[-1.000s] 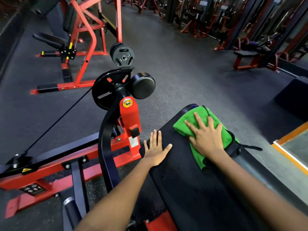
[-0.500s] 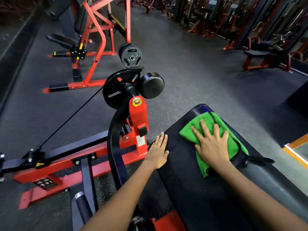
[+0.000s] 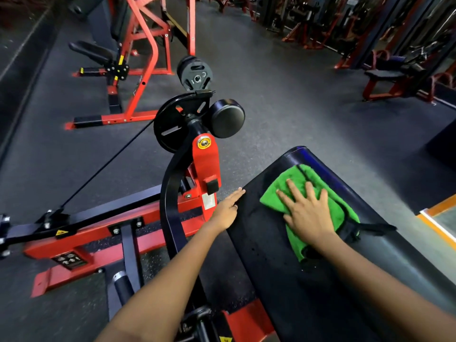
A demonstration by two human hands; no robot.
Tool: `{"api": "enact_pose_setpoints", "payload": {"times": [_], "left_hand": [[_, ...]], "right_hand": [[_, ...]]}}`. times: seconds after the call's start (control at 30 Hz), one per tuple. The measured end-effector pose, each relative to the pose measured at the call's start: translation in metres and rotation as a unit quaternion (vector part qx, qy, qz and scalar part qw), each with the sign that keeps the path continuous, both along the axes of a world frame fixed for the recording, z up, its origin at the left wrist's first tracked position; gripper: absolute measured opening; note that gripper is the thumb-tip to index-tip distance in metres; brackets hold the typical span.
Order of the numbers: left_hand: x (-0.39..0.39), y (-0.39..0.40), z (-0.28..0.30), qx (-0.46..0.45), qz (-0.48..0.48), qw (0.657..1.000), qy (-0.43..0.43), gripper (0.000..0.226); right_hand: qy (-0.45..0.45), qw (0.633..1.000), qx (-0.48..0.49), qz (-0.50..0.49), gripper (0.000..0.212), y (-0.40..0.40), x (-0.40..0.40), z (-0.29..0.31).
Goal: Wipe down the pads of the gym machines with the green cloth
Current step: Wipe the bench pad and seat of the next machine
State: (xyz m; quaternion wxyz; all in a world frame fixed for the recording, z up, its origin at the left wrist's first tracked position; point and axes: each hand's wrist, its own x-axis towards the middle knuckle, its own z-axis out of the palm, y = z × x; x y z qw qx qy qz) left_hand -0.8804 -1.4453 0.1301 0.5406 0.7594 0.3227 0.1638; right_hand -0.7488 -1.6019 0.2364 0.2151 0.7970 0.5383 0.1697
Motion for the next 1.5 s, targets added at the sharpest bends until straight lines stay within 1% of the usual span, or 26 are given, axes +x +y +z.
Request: {"api": "enact_pose_setpoints", "payload": {"times": [0.07,0.13,0.2,0.3,0.37,0.43,0.5,0.6,0.67,0.73,0.8,0.83,0.9,0.97,1.07,1.1,1.17,1.27,1.3,1.33,1.4,1.5], "left_hand": [[-0.001,0.002,-0.001,0.022,-0.004,1.000,0.010,0.062],[0.000,-0.003,-0.004,0.062,-0.031,0.997,0.025,0.066],[0.001,-0.010,-0.007,0.093,-0.046,0.994,0.033,0.069],[-0.004,-0.014,-0.013,0.118,-0.034,0.992,0.037,0.069],[-0.013,-0.013,-0.019,0.123,-0.029,0.990,0.056,0.068],[-0.025,-0.012,-0.026,0.122,-0.028,0.989,0.080,0.065],[-0.033,-0.012,-0.031,0.134,-0.039,0.985,0.102,0.065],[-0.039,-0.019,-0.036,0.170,-0.049,0.974,0.140,0.064],[-0.041,-0.022,-0.037,0.192,-0.042,0.968,0.157,0.063],[-0.044,-0.028,-0.040,0.200,-0.039,0.964,0.169,0.064],[-0.050,-0.032,-0.043,0.196,-0.044,0.964,0.174,0.065],[-0.056,-0.034,-0.045,0.190,-0.045,0.964,0.178,0.064],[-0.064,-0.035,-0.047,0.178,-0.055,0.965,0.187,0.061],[-0.072,-0.037,-0.047,0.158,-0.066,0.967,0.190,0.059],[-0.080,-0.045,-0.049,0.079,-0.064,0.978,0.181,0.061],[-0.080,-0.048,-0.048,0.059,-0.061,0.979,0.184,0.061],[-0.078,-0.054,-0.047,0.041,-0.052,0.979,0.193,0.059],[-0.079,-0.058,-0.047,0.047,-0.068,0.969,0.231,0.034],[-0.082,-0.060,-0.049,0.048,-0.086,0.966,0.238,0.033],[-0.086,-0.063,-0.053,0.047,-0.105,0.964,0.239,0.036],[-0.095,-0.065,-0.055,0.044,-0.116,0.965,0.231,0.041],[-0.100,-0.062,-0.048,0.041,-0.081,0.973,0.214,0.041]], "right_hand": [[0.005,0.999,0.032,-0.029,0.070,0.017,0.007,0.006],[0.030,0.998,0.031,-0.046,0.068,0.037,-0.004,0.003],[0.047,0.998,-0.005,-0.031,0.067,0.046,-0.024,-0.010],[0.063,0.994,-0.083,0.015,0.066,0.032,-0.044,-0.031],[0.058,0.992,-0.099,0.044,0.065,0.019,-0.039,-0.028],[0.054,0.995,-0.073,0.029,0.064,0.016,-0.027,-0.016],[0.043,0.999,-0.030,-0.014,0.065,0.023,-0.016,-0.007],[0.035,0.998,-0.002,-0.043,0.067,0.049,-0.022,-0.011],[0.047,0.998,-0.024,-0.028,0.068,0.061,-0.039,-0.023],[0.058,0.995,-0.077,0.024,0.068,0.059,-0.056,-0.041],[0.062,0.987,-0.125,0.077,0.066,0.047,-0.058,-0.048],[0.063,0.985,-0.130,0.089,0.065,0.042,-0.053,-0.045],[0.058,0.991,-0.100,0.071,0.063,0.038,-0.036,-0.034],[0.046,0.997,-0.048,0.032,0.062,0.047,-0.028,-0.027],[0.054,0.998,-0.016,0.013,0.059,0.072,-0.046,-0.036],[0.066,0.997,-0.029,0.025,0.058,0.079,-0.056,-0.042],[0.073,0.990,-0.094,0.075,0.055,0.083,-0.076,-0.058],[0.073,0.967,-0.192,0.153,0.056,0.068,-0.088,-0.074],[0.079,0.961,-0.207,0.169,0.058,0.062,-0.083,-0.073],[0.086,0.957,-0.212,0.178,0.060,0.057,-0.076,-0.069],[0.085,0.962,-0.193,0.174,0.060,0.061,-0.061,-0.057],[0.067,0.982,-0.129,0.125,0.059,0.081,-0.060,-0.050]]}}
